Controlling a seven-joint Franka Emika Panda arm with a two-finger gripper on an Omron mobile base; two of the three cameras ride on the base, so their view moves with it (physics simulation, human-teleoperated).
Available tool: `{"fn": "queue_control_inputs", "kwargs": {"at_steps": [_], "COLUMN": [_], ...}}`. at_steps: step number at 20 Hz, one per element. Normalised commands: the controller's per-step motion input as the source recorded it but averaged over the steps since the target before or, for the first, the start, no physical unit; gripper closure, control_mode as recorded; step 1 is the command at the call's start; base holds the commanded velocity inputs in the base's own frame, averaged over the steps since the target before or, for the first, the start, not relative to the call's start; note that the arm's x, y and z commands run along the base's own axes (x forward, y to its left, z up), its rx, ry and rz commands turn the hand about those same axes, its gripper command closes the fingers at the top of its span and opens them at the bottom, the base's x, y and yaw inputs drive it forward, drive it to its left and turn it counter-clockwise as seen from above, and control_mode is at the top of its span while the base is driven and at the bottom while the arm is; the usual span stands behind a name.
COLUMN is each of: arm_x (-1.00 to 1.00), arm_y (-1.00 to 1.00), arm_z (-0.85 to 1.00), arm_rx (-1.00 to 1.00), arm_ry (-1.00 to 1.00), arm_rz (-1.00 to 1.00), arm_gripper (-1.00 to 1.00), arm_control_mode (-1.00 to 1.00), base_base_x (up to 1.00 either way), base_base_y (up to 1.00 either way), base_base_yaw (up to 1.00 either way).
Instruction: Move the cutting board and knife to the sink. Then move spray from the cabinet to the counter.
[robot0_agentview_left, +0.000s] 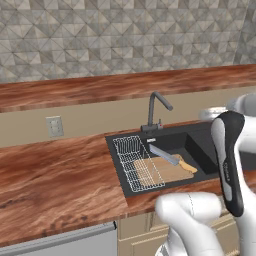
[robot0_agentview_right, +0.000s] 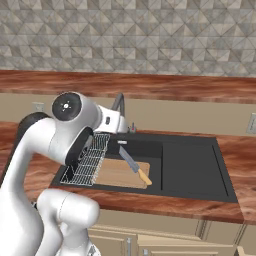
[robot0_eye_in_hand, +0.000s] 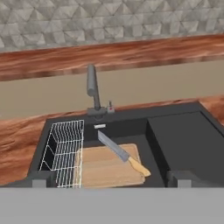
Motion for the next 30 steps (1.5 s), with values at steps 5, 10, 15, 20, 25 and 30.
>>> {"fn": "queue_control_inputs", "kwargs": {"at_steps": [5, 10, 15, 20, 25, 30], "arm_x": [-0.39, -0.2, -0.09, -0.15, 0.0, 0.0], "arm_y": [0.44, 0.39, 0.16, 0.0, 0.0, 0.0], "arm_z": [0.0, 0.03, 0.42, 0.39, 0.0, 0.0], "arm_rx": [-0.02, 0.0, 0.0, 0.0, 0.0, 0.0], "arm_ry": [-0.36, -0.31, -0.11, 0.0, 0.0, 0.0], "arm_rz": [0.11, -0.04, -0.08, 0.0, 0.0, 0.0], "arm_gripper": [-1.0, -1.0, -1.0, -1.0, -1.0, -1.0], "arm_control_mode": [-1.0, -1.0, -1.0, 1.0, 1.0, 1.0], "base_base_x": [0.0, 0.0, 0.0, -0.1, -0.66, -0.66], "base_base_y": [0.0, 0.0, 0.0, -0.02, -0.61, -0.94], "base_base_yaw": [0.0, 0.0, 0.0, 0.0, -0.15, -0.31]}}
